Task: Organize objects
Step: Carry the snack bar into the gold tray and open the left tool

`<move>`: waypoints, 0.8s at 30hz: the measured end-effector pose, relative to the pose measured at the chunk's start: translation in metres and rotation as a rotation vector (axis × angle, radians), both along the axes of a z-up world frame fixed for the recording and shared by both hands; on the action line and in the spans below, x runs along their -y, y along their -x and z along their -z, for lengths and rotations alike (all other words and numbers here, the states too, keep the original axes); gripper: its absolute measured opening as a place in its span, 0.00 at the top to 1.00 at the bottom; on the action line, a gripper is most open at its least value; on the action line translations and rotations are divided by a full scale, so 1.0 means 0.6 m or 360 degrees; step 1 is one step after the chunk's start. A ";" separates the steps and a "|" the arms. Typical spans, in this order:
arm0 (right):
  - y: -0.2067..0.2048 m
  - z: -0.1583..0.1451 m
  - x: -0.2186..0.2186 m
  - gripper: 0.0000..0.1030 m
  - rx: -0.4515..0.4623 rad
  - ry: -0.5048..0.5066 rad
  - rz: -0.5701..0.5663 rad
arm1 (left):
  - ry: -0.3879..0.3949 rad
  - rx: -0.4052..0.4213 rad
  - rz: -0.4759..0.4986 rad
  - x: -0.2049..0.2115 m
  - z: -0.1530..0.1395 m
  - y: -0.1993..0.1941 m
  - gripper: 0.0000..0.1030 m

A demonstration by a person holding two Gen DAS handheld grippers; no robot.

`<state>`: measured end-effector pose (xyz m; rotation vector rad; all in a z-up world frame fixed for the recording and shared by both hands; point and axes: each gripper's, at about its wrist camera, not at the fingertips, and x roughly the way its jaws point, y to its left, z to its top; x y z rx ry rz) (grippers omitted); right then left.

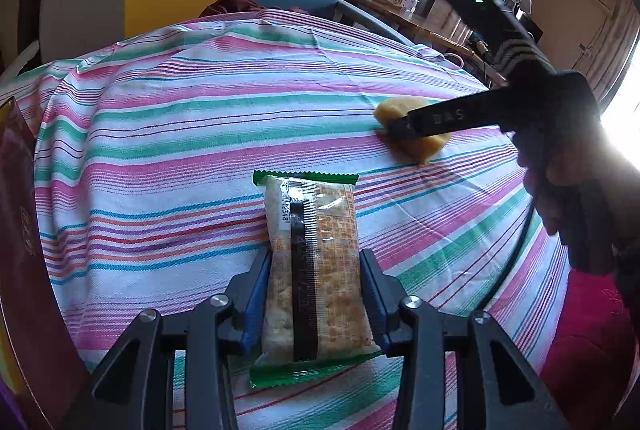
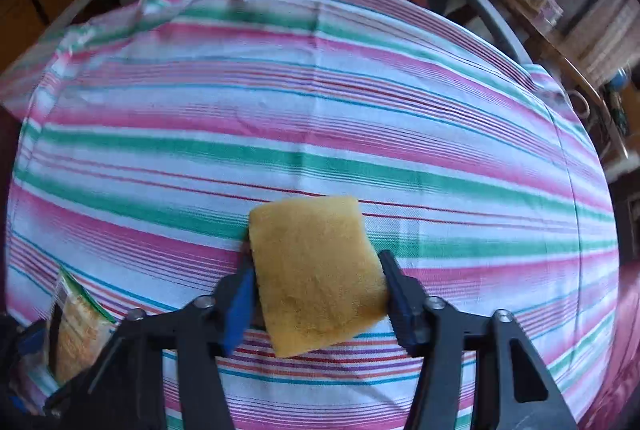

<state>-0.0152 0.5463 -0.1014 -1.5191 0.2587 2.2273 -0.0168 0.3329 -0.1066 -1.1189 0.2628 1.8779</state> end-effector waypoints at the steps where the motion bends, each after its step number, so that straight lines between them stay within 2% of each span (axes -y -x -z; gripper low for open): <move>1: -0.012 -0.003 0.003 0.45 -0.0018 0.0027 0.0007 | -0.0001 -0.0003 -0.0001 0.000 0.000 0.000 0.58; 4: -0.051 -0.010 0.022 0.45 -0.0065 0.0120 0.0025 | -0.0005 -0.0018 -0.0005 0.001 0.000 -0.004 0.58; 7: -0.080 0.007 0.044 0.44 -0.0056 0.0211 0.0026 | 0.0003 -0.0046 -0.0006 0.001 -0.001 -0.008 0.58; 9: -0.092 0.009 0.057 0.44 -0.0087 0.0167 0.0019 | 0.0006 -0.0063 -0.0004 0.001 -0.001 -0.010 0.58; 14: -0.097 0.016 0.052 0.44 -0.0120 0.0185 0.0033 | 0.0014 -0.0098 -0.0035 0.003 -0.001 -0.013 0.58; 24: -0.089 0.022 0.057 0.44 -0.0106 0.0137 -0.0009 | 0.0036 -0.0159 -0.0050 0.002 0.000 -0.023 0.58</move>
